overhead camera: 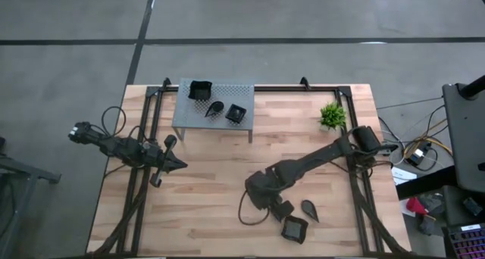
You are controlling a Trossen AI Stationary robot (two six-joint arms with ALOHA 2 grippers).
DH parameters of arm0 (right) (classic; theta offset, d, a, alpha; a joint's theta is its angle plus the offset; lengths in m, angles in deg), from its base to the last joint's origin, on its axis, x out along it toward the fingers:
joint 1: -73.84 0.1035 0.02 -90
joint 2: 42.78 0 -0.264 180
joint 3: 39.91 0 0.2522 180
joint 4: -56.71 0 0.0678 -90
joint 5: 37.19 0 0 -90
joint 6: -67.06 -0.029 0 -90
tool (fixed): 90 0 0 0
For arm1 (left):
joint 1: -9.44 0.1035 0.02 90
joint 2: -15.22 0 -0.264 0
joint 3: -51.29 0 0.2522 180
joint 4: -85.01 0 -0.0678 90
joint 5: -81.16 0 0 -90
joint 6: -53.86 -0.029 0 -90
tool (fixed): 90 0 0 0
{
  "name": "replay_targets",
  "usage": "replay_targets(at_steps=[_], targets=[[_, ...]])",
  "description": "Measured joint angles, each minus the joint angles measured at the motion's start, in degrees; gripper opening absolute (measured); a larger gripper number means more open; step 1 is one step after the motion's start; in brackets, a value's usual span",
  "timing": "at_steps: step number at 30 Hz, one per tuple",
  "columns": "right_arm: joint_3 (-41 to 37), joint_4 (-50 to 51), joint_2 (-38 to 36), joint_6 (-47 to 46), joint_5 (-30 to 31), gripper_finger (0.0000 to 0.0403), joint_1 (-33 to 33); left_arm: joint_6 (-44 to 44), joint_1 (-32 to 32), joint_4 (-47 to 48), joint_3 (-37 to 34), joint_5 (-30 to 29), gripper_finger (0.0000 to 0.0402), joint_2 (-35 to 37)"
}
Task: Pick & Place Mini shaped plates
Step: Stack the black leaf-shaped plate on top of the black leaf-shaped plate on the shelf
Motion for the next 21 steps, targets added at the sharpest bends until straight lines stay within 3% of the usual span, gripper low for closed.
replay_targets(at_steps=[8, 21], targets=[[0.40, 0.19, 2.41, 1.25, 3.14, 0.0142, 1.61, 0.00, 0.02, 0.01, 0.00, -0.02, 0.0000, 0.00], [-2.20, -0.09, 2.55, 5.49, 3.28, 0.0125, 1.07, 0.00, 0.02, 0.02, 0.00, 0.00, 0.0000, -0.02]])
